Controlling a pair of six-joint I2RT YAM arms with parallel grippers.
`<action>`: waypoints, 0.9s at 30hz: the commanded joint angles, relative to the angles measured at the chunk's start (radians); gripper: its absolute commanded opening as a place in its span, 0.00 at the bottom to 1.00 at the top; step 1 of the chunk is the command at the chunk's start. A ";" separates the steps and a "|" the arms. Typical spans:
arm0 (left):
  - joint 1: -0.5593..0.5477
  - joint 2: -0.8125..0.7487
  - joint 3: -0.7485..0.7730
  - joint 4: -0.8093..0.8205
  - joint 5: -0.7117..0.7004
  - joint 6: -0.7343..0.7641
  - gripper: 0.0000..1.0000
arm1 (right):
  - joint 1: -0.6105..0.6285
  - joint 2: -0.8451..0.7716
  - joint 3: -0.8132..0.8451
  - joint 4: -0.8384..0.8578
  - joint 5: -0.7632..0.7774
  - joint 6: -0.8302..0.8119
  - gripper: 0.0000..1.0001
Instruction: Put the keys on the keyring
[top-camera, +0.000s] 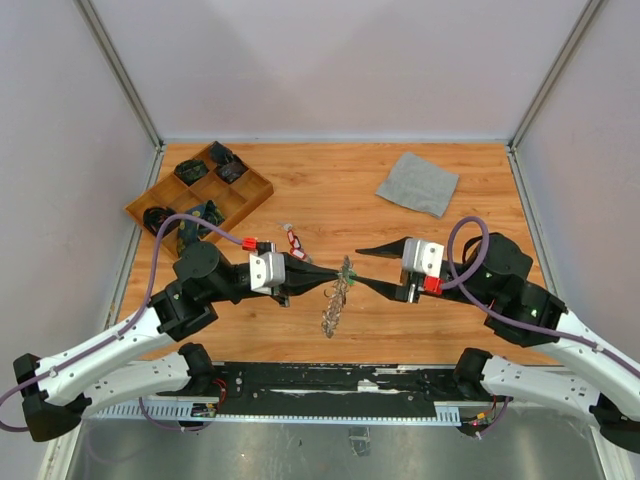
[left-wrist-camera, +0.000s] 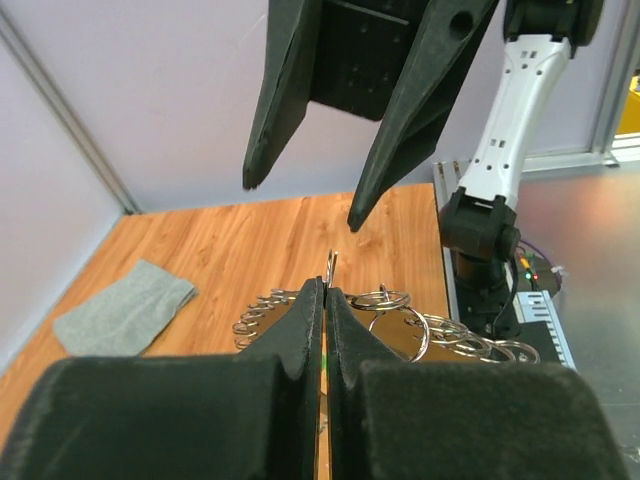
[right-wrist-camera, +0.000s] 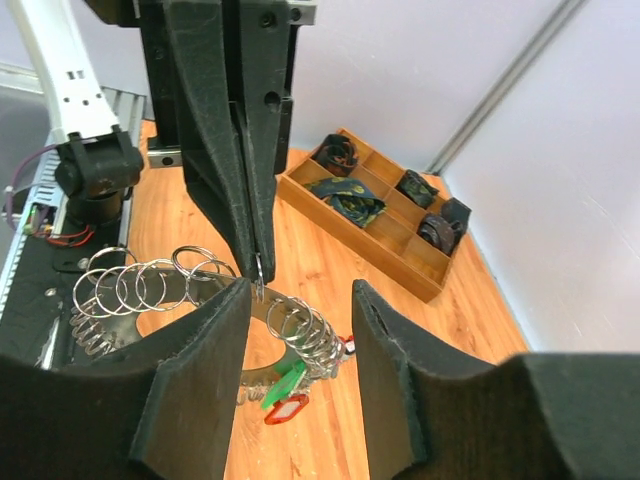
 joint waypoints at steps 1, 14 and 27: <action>-0.003 -0.016 0.015 -0.023 -0.098 -0.027 0.00 | 0.001 -0.022 -0.005 0.024 0.162 0.065 0.46; 0.133 -0.115 -0.046 -0.083 -0.147 -0.099 0.01 | -0.198 0.086 0.091 -0.063 0.305 0.311 0.38; 0.186 -0.205 0.014 -0.242 -0.277 -0.071 0.01 | -0.377 0.419 0.155 -0.105 0.208 0.519 0.48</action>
